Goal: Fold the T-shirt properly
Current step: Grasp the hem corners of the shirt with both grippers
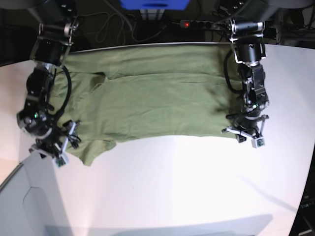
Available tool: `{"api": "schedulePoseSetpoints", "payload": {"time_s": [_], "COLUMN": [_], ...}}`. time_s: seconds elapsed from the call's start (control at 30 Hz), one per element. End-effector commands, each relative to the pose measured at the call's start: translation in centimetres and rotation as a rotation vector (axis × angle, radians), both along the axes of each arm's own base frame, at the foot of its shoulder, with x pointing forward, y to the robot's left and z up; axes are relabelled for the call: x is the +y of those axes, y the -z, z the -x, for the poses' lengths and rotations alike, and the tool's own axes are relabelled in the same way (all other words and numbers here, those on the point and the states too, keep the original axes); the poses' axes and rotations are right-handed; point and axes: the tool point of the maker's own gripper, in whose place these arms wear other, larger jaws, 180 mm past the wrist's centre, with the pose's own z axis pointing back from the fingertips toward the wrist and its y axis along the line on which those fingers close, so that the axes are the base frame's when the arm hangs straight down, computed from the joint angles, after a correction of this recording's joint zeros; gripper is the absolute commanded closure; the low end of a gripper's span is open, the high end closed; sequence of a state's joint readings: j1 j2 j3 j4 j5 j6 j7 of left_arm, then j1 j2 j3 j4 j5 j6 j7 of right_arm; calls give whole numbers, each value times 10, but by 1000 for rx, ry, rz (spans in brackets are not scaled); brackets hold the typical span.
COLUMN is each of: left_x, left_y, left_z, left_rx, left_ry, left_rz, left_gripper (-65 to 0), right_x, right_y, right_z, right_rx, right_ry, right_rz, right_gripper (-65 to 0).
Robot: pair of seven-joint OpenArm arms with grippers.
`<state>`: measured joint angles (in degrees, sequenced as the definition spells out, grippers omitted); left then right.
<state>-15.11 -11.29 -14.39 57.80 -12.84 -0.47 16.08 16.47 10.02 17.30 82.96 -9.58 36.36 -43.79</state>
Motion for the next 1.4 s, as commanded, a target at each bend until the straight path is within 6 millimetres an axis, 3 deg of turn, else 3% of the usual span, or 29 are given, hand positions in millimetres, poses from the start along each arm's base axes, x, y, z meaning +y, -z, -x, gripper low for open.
{"api": "schedulePoseSetpoints", "payload": {"time_s": [0.0,0.2,0.4,0.57,0.67,0.9,1.37], "left_x": [5,5,4,4,4,5,5], "left_y": [-4,-11,-13,-13,-12,-6,-6], "left_z": [-1,-4,-4,-4,-3,3,3], "left_rx": [12,-8,-11,-9,-8,4,4], "left_ry": [-1,1,3,3,3,2,2], "left_rz": [-14,-20,-21,-21,-21,-22,-22], "left_gripper": [0,0,0,0,0,0,0], "right_x": [1,8,23,32,19,6,10], "right_y": [-20,-10,4,20,31,30,45], "right_z": [-20,-61,-84,-88,-93,-101,-90], "right_rx": [-56,8,1,-34,-69,-137,-104], "right_ry": [-16,-10,-17,9,114,203,208], "right_rz": [-13,-112,-262,-375,-403,-411,-413], "right_gripper": [-359,-359,-360,-360,-360,-360,-352]}}
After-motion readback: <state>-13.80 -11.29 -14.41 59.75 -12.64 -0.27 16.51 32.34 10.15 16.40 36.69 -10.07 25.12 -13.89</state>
